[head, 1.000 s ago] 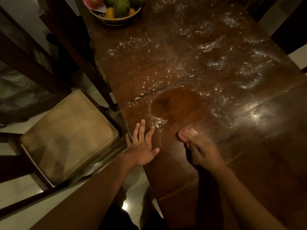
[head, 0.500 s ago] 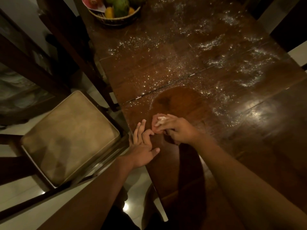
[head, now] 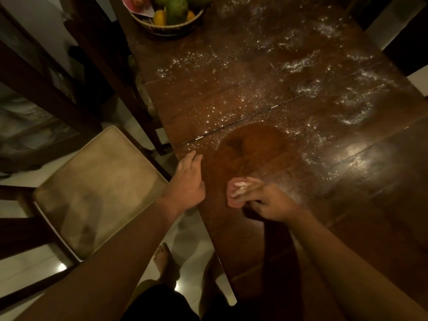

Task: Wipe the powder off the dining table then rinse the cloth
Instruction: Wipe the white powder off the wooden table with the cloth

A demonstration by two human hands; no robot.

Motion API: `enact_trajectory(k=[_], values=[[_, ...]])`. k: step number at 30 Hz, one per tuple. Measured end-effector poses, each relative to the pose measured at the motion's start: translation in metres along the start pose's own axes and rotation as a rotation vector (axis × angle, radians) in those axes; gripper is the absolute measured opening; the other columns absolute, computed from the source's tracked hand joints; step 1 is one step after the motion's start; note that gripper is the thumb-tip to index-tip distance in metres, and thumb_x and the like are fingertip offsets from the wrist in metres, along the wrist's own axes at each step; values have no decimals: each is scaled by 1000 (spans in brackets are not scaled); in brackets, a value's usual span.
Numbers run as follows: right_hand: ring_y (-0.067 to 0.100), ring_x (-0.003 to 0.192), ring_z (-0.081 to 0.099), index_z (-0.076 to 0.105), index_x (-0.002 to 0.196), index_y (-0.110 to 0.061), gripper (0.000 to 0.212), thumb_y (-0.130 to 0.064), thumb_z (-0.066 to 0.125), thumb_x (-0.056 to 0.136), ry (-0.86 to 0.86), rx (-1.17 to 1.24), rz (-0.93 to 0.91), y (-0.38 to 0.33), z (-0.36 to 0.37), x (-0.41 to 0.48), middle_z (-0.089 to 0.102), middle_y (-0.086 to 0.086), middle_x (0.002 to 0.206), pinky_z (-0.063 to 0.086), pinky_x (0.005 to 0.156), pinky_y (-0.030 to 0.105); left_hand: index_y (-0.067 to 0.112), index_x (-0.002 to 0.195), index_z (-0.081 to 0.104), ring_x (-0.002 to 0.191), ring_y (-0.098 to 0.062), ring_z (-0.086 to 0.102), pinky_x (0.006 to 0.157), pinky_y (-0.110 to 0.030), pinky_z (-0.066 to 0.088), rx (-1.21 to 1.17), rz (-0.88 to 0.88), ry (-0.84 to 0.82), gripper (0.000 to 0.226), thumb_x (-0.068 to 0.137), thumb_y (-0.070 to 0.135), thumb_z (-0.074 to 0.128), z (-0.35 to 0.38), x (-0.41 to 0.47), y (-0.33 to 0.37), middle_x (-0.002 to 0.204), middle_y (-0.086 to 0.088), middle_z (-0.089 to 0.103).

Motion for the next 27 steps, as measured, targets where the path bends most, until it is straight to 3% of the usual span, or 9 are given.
enact_trajectory(k=[3,6,8,11,13,15,19,21,27], values=[[1,127,53,75,113,-22,47,6,60,78,348,-13,268,33,-34,-46,66,-15,123,30,119,53,6,154,3,150,-34,-5,122,-43,5,163,25,-55,75,94,19,46,16,-3,-1,162,-17,-6],[14,137,45,65,129,-22,56,11,56,85,677,-71,616,20,-24,-63,58,-9,135,33,118,44,4,154,-5,148,-37,-13,122,-49,2,226,3,-102,76,96,22,41,26,-2,0,160,-21,-14],[9,140,36,59,136,-24,59,5,50,86,617,-57,505,-12,5,-52,56,-5,141,33,118,39,4,153,-9,147,-38,-17,121,-50,-2,246,-4,-118,73,100,25,35,29,-2,1,159,-22,-19],[-2,147,21,57,139,-24,60,-7,43,84,235,-52,127,-45,50,-57,53,-6,145,23,122,33,4,153,-12,147,-38,-19,121,-50,-4,280,9,-134,70,103,31,29,32,-2,-3,158,-23,-21],[2,149,23,56,141,-26,59,-8,48,85,54,-68,-4,-37,52,-75,52,-9,147,23,123,40,4,153,-12,147,-37,-19,121,-50,-3,298,23,-144,70,103,34,27,33,-1,-7,158,-22,-21],[5,147,30,57,140,-29,61,-8,48,83,90,-92,43,-15,37,-83,51,-13,148,29,120,50,4,153,-12,147,-37,-19,121,-49,-4,301,33,-145,70,104,36,27,32,-1,-7,159,-22,-20],[13,145,34,55,141,-25,61,4,50,88,574,-52,540,4,15,-55,48,-7,149,24,122,50,3,153,-11,147,-38,-18,120,-49,-4,291,36,-157,70,104,36,28,29,-2,-4,159,-23,-20],[22,144,35,53,141,-22,58,1,52,87,682,-76,659,-20,26,-21,52,-1,147,25,120,51,3,154,-7,148,-38,-12,121,-48,-1,298,50,-147,72,103,39,30,25,-1,-4,160,-22,-14],[7,150,21,46,146,-29,59,-12,50,90,256,-167,219,-70,69,16,47,-8,151,14,124,37,16,156,6,148,-29,2,119,-41,13,183,119,-247,78,96,34,52,-3,-1,-17,162,-6,1]])
Point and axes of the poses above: each hand's wrist, its own x-axis towards the middle knuckle, its own z-axis out of the palm, y = z × x, the point moved 5 cm from there along x, towards the middle knuckle
